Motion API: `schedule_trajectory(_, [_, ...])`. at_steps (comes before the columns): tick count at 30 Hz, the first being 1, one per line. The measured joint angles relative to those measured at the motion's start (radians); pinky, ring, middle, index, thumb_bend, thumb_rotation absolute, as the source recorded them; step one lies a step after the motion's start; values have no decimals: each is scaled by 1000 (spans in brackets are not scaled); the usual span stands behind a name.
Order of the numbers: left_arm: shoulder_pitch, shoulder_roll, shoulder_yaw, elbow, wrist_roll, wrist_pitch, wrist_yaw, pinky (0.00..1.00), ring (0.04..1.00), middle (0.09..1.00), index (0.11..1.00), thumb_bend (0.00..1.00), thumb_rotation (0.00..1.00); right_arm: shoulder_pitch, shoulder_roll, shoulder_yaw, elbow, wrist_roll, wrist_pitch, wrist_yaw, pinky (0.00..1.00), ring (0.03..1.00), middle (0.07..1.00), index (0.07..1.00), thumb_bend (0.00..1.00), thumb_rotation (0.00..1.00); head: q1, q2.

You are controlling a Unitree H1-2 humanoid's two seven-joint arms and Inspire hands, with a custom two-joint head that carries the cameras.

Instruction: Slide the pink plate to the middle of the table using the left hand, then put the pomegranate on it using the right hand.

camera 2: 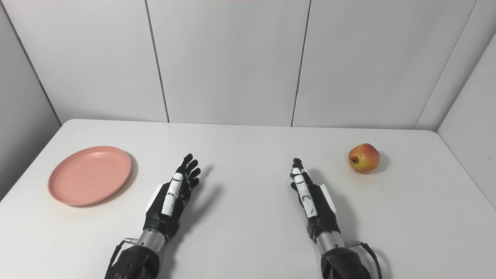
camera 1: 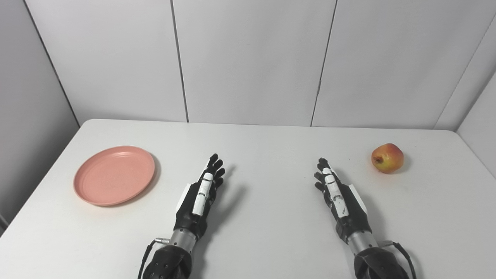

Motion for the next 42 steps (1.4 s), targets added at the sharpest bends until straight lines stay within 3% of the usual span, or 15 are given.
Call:
schedule_trajectory(27, [0,-2,-1,1,0,0,3,994,981,992,988,369,1000,0,0,-2,0,8,0,2,972,981,996,987,236,1000,12,-5])
schedule_trajectory(34, [0,-10,-5,5,12,-10,6,996,981,993,989,375,1000,1,-5,-8,0,20,0,3,960,970,983,975,232,1000,89,-21])
schedule_trajectory(36, [0,-18,-8,6,17,-12,14,994,978,991,986,377,1000,2,-11,-11,-1,23,0,6,968,970,980,973,243,1000,162,-46])
schedule_trajectory(42, [-3,-51,-30,21,49,-17,42,989,978,992,989,360,1000,5,-40,-18,5,43,-10,34,1000,986,995,988,236,1000,245,-80])
